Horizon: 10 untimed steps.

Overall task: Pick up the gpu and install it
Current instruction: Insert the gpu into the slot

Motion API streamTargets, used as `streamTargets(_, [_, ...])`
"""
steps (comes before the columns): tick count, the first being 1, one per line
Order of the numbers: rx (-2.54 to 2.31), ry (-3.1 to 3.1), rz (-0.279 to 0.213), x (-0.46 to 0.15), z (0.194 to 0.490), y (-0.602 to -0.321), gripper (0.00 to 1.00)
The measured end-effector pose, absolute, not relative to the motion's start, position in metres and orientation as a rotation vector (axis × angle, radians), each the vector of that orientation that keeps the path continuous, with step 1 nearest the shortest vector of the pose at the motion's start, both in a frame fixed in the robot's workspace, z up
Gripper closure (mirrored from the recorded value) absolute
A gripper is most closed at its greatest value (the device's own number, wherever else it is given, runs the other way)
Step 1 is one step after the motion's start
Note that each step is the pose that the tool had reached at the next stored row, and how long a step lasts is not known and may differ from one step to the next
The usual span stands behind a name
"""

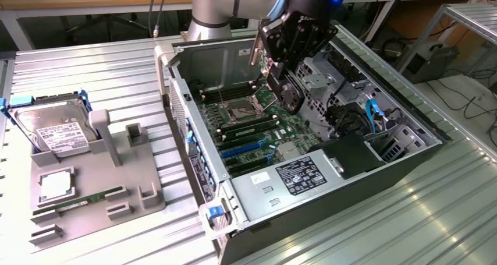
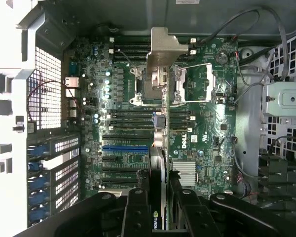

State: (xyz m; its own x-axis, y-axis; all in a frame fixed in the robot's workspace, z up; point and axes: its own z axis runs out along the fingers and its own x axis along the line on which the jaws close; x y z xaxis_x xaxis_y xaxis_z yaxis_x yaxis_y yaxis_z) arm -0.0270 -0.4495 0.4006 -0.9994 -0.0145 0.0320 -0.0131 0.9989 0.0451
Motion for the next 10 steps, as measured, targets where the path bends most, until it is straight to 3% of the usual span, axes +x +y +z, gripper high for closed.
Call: streamTargets(10, [0.303,-3.090,-0.065,-0.0269,0.3983,-0.4495,0.74])
